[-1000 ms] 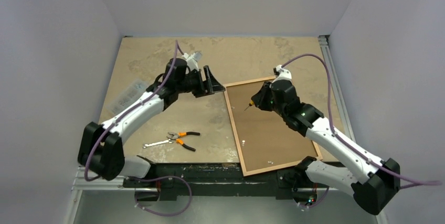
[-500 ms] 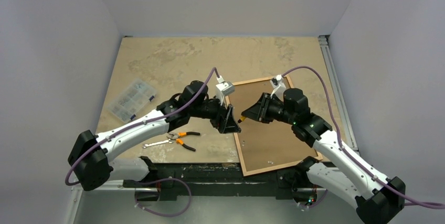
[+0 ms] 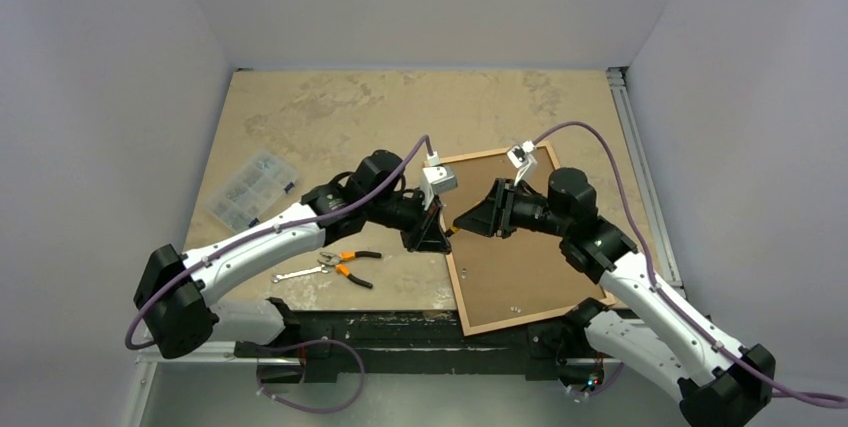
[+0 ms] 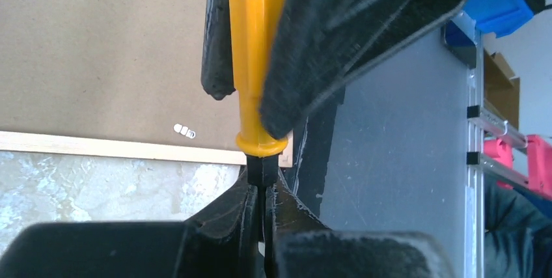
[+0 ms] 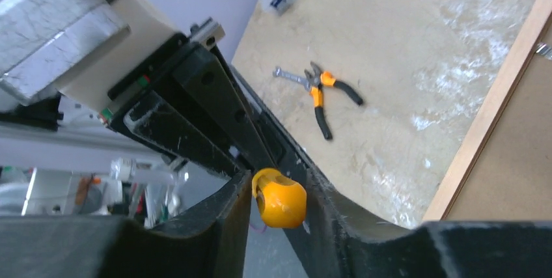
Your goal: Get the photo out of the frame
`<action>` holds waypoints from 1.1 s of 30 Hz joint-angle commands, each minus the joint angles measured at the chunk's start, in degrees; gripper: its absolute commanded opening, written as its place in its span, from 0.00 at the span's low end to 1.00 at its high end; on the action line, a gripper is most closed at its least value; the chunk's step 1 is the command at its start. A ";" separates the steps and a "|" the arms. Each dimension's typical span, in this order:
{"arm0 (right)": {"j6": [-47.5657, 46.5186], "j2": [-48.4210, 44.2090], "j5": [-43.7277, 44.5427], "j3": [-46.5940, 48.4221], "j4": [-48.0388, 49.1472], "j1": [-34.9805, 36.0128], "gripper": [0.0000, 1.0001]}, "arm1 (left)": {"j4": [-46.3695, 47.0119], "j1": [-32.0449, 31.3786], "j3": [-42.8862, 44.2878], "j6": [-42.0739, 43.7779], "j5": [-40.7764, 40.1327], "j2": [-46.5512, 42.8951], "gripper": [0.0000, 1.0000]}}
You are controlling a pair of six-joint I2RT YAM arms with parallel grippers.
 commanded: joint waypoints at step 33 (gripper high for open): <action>-26.18 11.00 -12.46 13.74 -13.14 0.05 0.00 | -11.43 0.63 5.21 11.42 4.64 -2.60 0.26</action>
